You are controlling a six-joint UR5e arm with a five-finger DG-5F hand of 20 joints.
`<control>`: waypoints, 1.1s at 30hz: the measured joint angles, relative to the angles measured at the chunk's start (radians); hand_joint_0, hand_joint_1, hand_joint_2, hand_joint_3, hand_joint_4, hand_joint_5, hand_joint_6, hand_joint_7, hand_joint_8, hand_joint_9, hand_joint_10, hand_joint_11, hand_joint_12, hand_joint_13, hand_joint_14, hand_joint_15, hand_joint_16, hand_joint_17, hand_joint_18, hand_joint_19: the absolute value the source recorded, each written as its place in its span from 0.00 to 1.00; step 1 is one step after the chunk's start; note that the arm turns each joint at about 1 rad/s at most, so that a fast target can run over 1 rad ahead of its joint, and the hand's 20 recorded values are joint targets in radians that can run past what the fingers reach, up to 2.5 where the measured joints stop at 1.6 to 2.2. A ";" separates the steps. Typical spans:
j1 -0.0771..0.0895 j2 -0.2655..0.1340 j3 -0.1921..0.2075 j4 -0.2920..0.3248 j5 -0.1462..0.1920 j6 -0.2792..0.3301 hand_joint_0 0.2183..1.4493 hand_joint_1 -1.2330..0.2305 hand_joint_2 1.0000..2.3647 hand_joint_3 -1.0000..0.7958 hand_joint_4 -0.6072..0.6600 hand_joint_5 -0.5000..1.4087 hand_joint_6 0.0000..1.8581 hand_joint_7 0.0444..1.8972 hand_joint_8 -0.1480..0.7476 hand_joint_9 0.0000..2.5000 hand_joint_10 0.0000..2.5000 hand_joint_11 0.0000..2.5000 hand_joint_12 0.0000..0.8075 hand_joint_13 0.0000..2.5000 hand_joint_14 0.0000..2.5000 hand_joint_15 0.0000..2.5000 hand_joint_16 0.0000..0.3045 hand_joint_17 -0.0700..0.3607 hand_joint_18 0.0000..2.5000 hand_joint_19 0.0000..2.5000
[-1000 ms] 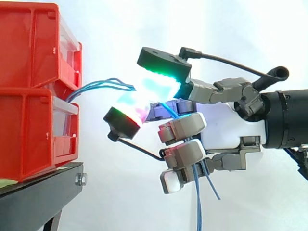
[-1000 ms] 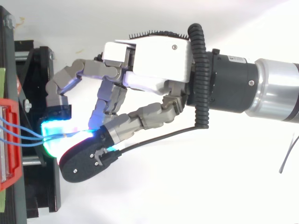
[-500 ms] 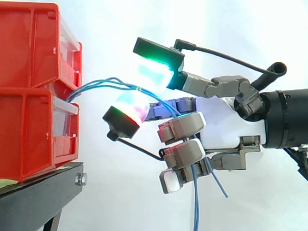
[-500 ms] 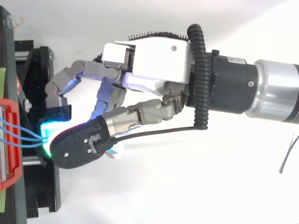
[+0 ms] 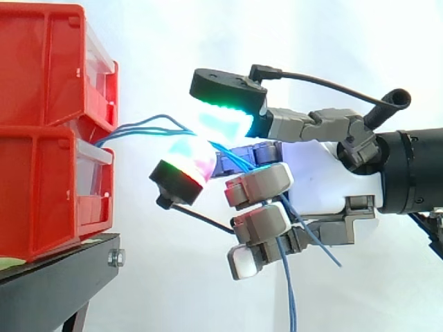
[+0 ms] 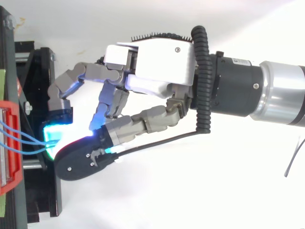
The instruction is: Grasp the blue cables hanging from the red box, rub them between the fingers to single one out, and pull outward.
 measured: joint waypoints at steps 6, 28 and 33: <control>0.000 0.000 0.000 0.001 -0.001 0.000 0.46 0.23 0.00 0.30 0.33 0.17 0.50 0.55 0.42 0.51 0.01 0.55 0.42 0.48 0.01 0.38 0.16 0.42 0.34 0.25; 0.000 0.000 0.000 0.004 -0.001 -0.001 0.21 0.43 0.00 0.28 0.54 0.18 0.48 0.47 0.48 0.55 0.01 0.55 0.48 0.52 0.01 0.39 0.20 0.48 0.37 0.27; 0.000 0.000 0.000 0.003 -0.001 -0.001 0.28 0.49 0.00 0.28 0.52 0.18 0.47 0.49 0.44 0.54 0.01 0.55 0.43 0.51 0.01 0.40 0.18 0.45 0.35 0.28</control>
